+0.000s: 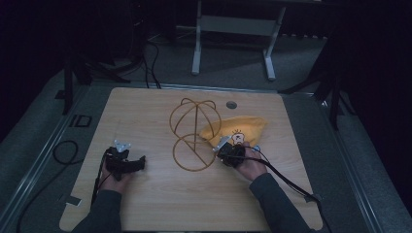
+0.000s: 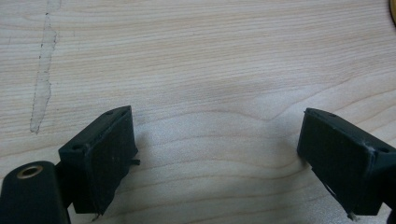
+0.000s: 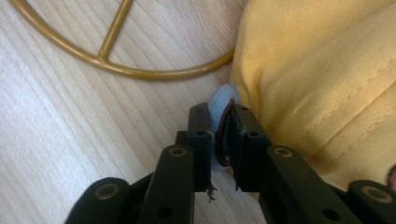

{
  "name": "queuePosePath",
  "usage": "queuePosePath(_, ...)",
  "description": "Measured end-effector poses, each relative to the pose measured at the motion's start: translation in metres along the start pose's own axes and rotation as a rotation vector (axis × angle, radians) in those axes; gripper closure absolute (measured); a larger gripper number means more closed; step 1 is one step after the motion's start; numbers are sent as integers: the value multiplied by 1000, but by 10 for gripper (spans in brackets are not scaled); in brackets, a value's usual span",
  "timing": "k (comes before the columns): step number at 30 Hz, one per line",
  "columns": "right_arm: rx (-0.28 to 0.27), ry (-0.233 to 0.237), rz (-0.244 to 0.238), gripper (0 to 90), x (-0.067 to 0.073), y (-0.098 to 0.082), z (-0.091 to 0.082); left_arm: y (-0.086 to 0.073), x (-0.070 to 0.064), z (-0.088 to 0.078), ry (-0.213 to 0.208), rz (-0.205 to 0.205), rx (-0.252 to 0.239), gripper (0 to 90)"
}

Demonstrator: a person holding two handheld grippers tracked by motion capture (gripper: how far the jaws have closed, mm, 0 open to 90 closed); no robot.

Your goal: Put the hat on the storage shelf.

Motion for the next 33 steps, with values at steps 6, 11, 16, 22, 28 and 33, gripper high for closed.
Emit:
queuePosePath(6,11,19,-31,818,-4,-3,-8,0,0,0,0,-1,-1,115)
queuePosePath(11,1,23,-41,818,-9,-6,-17,0,0,0,0,-1,-1,114)
queuePosePath(16,3,32,-62,816,-12,-6,-26,0,0,0,0,-1,-1,115)
queuePosePath(22,14,54,-87,817,-23,-6,-39,0,0,0,0,-1,0,115)
queuePosePath(28,17,55,-106,818,-34,-2,-52,0,0,0,0,-4,-2,115)
queuePosePath(33,22,50,-111,819,-40,1,-62,0,0,0,0,-5,-3,115)
Point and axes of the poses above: each handheld gripper's, and its own axes: z roughly forward along the jaws, y roughly out of its top, x roughly to its left, the point moved 4 cm from there along z, roughly forward along the jaws, and after that the axes turned 2 degrees about -x, right-handed, at the moved point
